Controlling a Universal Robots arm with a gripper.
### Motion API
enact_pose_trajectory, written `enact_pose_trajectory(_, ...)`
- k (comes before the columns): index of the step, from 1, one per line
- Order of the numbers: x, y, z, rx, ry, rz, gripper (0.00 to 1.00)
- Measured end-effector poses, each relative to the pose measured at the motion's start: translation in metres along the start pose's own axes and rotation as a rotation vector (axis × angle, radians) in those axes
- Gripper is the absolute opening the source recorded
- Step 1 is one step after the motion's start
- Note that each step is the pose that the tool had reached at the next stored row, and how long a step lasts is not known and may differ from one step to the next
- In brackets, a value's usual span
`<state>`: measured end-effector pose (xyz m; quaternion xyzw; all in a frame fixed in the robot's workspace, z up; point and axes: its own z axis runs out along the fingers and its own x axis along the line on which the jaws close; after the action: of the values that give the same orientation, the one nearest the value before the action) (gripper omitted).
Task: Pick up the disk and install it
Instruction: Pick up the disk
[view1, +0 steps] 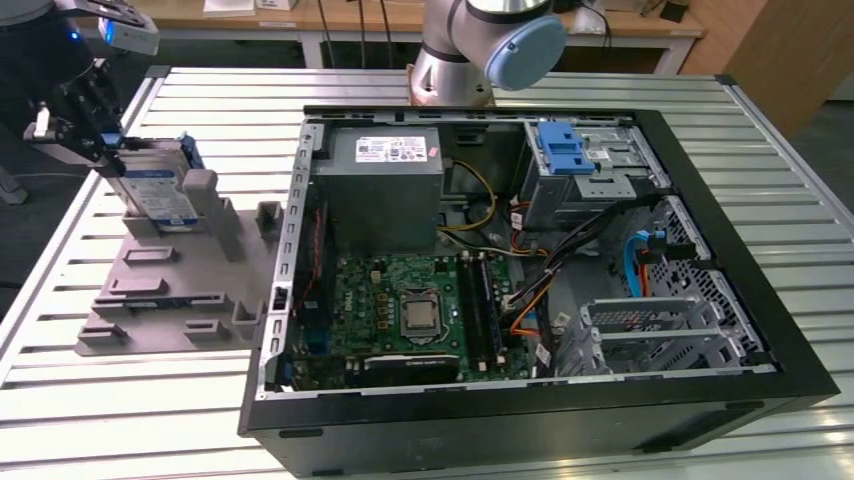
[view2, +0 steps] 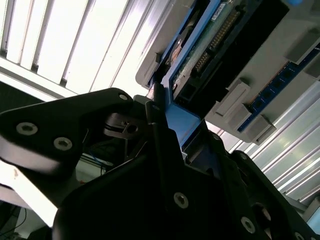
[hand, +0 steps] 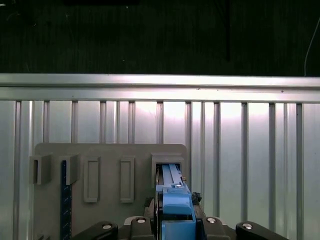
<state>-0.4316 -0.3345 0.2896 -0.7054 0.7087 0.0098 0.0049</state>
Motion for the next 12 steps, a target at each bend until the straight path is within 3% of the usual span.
enact_pose_trajectory(12,-0.0001,0.0000,-0.0032,0.0002,0.0005,0.000,0.36)
